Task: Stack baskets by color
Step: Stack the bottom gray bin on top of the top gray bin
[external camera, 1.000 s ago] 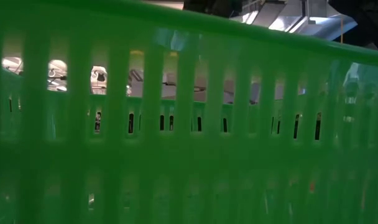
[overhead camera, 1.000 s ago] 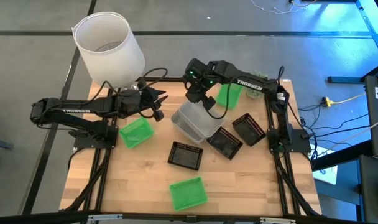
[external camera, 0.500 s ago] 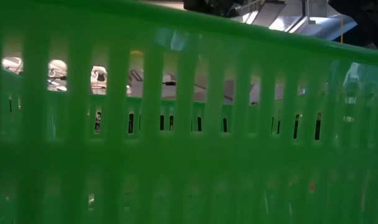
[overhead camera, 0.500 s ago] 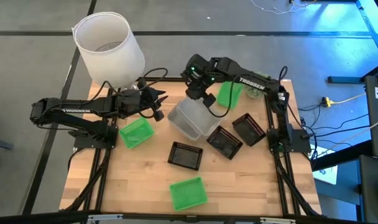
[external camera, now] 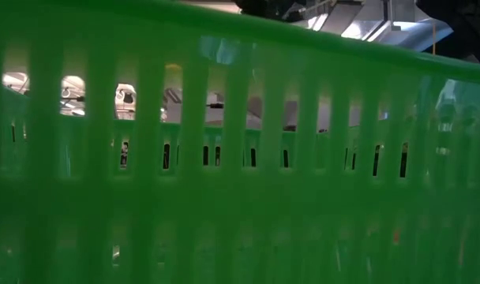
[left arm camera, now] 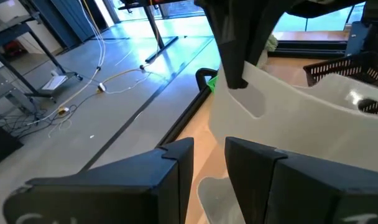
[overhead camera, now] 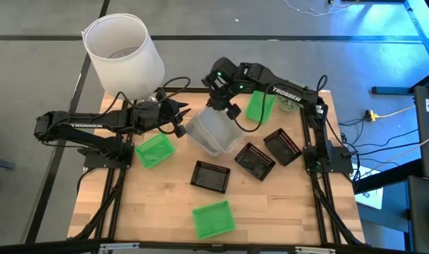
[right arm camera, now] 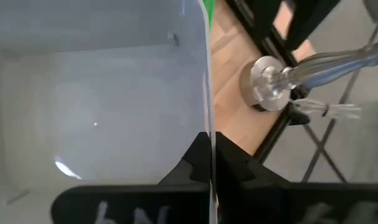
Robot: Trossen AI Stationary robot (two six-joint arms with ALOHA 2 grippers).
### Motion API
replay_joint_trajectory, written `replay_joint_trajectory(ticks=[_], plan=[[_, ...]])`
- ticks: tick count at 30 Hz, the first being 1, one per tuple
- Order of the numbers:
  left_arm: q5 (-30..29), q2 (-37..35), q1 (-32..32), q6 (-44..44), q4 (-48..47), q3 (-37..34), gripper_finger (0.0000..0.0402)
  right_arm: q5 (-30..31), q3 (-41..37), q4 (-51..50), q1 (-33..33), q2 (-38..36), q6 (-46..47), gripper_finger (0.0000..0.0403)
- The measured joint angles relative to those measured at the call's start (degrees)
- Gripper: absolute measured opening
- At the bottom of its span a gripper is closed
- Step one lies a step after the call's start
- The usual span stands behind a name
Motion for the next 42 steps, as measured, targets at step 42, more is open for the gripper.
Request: replay_joint_trajectory(ticks=[42], plan=[[-2.96,0.0,0.01,1.37,-0.92,0.0,0.0085,10.6,3.12,1.18,1.72,8.07,-0.33,0.0109]])
